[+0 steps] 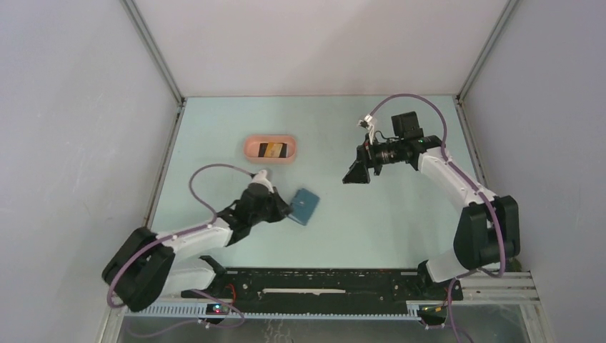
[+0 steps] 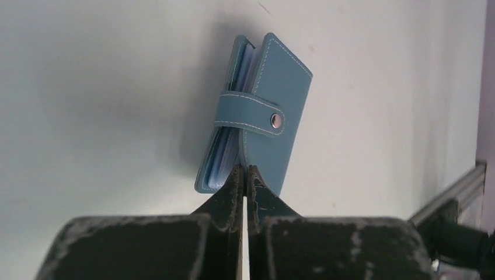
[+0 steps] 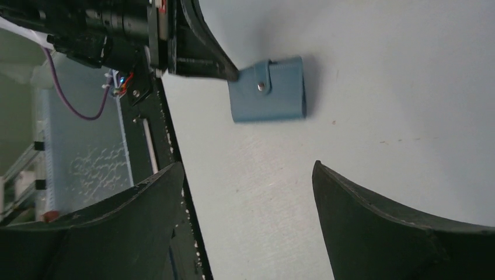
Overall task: Put the credit cards into the card holder
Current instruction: Move the card holder to the center of the board.
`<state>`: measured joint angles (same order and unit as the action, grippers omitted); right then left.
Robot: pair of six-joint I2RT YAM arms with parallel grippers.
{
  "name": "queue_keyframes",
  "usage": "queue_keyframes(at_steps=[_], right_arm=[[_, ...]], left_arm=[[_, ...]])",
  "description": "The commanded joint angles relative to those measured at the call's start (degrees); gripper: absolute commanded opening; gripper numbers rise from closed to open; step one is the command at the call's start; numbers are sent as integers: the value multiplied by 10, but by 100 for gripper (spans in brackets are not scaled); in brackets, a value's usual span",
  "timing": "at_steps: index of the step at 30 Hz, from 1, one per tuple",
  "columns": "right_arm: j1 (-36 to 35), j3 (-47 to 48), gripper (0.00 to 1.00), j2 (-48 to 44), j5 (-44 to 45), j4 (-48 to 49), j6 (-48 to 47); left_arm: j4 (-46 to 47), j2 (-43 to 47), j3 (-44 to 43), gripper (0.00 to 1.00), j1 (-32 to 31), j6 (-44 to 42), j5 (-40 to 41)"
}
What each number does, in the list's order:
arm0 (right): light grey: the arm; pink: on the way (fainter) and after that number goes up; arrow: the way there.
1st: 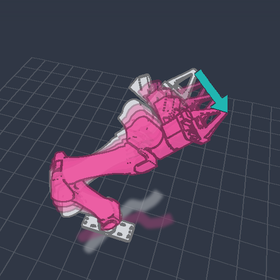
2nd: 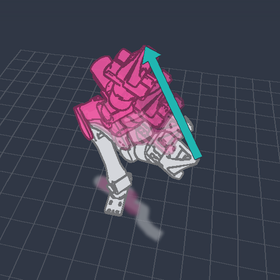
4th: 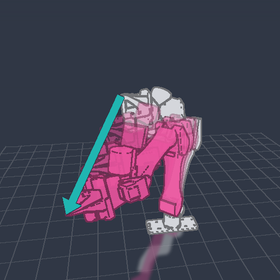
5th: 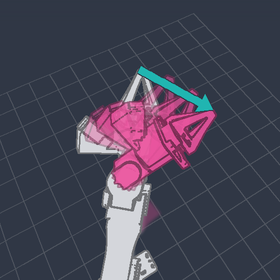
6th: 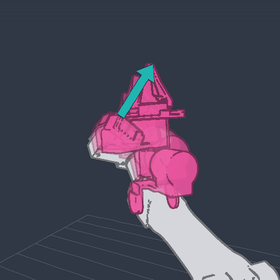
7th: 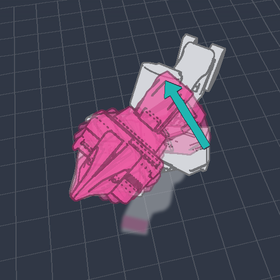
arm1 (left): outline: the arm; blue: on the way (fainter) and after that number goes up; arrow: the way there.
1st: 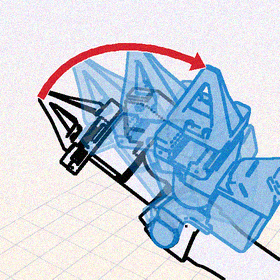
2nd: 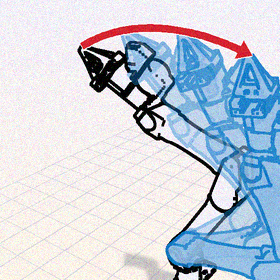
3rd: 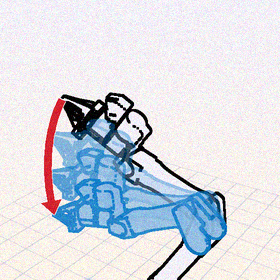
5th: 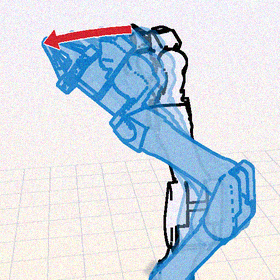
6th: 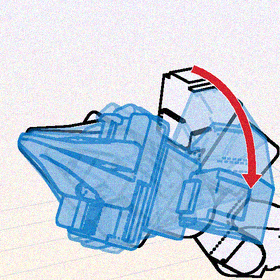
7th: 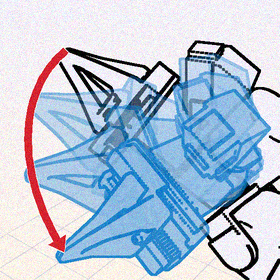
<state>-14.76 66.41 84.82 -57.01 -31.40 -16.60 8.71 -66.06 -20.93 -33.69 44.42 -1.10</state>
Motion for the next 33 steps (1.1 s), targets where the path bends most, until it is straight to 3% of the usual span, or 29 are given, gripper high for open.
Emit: queue_keyframes(at_steps=[1,6,11,13,15,19,21,28,33], right_arm=[[-1,11,85,47,-49,-56,-12],[9,0,61,95,-25,-132,-63],[-13,-44,56,77,92,-82,-79],[-23,-54,50,65,117,-72,-93],[-31,-63,40,53,126,-72,-117],[-60,-96,14,29,151,-61,-181],[-80,-108,2,24,165,-52,-197],[-102,-59,0,97,162,-106,-168],[-98,-39,0,142,159,-128,-156]], left_arm=[[115,-76,-25,0,-114,53,33],[144,-193,-91,0,-207,71,46],[171,-220,-95,0,-238,132,68],[176,-210,-89,5,-242,132,72],[170,-182,-77,21,-242,110,85],[123,-105,-63,44,-243,9,112],[113,-76,-64,50,-242,-62,104],[175,-76,-79,54,-246,-301,17],[196,-137,-111,55,-294,-419,35]])
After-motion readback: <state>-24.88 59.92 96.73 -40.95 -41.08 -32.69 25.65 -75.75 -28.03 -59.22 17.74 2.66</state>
